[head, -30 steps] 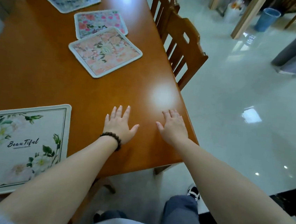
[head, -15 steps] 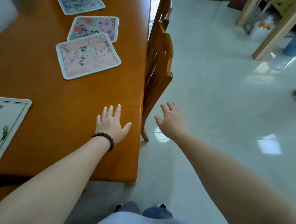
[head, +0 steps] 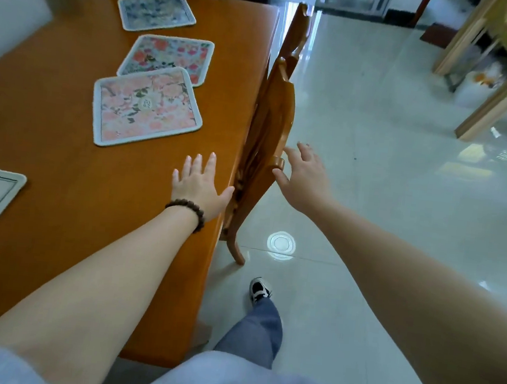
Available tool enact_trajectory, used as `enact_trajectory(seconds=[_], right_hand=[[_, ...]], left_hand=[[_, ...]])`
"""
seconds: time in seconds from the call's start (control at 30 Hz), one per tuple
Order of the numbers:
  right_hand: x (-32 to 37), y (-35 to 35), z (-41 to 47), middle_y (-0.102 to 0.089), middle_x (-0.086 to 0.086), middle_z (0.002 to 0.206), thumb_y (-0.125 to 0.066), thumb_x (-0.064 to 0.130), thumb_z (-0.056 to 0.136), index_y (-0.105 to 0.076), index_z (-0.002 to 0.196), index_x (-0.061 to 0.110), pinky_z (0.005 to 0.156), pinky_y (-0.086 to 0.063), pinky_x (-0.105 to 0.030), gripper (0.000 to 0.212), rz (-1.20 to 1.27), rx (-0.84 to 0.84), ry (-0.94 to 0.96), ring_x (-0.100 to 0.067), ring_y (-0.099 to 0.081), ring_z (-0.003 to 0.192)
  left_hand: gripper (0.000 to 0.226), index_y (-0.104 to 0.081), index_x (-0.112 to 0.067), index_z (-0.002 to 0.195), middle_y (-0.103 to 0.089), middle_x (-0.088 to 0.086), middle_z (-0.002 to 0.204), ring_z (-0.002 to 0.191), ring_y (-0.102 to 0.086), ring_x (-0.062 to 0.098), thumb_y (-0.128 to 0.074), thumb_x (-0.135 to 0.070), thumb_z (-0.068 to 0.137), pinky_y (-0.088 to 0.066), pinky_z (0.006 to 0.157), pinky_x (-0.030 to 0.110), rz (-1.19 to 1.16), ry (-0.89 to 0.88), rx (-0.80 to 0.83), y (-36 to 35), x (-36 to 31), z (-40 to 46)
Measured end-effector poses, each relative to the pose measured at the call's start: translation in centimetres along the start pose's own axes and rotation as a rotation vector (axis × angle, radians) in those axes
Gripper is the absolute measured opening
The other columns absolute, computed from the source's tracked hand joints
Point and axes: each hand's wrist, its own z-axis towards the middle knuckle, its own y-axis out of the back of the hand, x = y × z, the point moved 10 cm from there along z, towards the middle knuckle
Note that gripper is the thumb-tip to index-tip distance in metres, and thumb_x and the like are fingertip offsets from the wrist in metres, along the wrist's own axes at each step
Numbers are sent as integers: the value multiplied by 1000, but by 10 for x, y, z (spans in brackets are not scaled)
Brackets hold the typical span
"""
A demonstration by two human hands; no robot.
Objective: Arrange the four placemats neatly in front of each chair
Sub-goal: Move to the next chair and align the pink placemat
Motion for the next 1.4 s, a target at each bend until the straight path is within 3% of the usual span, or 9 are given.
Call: enact_trajectory(seconds=[0.2, 0.5, 1.03, 1.4], right_hand=[[-5, 1, 102, -21, -6, 157, -43, 48, 96, -31, 145, 25, 116, -13, -46, 56, -34, -23, 100, -28, -12, 145], [35, -36, 252, -17, -5, 158, -43, 44, 97, -32, 146, 26, 117, -6, -46, 53, -118, 180, 364, -27, -5, 146], [124, -119, 357, -19, -10, 157, -49, 42, 95, -35, 144, 22, 115, -8, -43, 55, -116, 358, 730, -27, -8, 146], [170, -157, 429, -18, -14, 157, -43, 40, 97, -31, 146, 20, 117, -11, -44, 54, -111, 541, 1026, -29, -9, 145]], left_hand=[[81, -4, -26, 151, -10, 8, 159, 146, -4, 27, -36, -65, 88, -8, 114, 50, -27, 88, -76, -2, 0, 87], [84, -5, -22, 151, -13, 9, 158, 145, -8, 29, -38, -65, 87, -13, 114, 54, -88, 314, -85, 4, 25, 195], [83, -2, -24, 151, -10, 9, 159, 145, -4, 29, -39, -62, 88, -10, 114, 52, -151, 769, -85, -15, 93, 205], [81, -5, -25, 152, -10, 11, 159, 145, -3, 29, -36, -64, 87, -10, 116, 51, -160, 1139, -139, -6, 105, 225]])
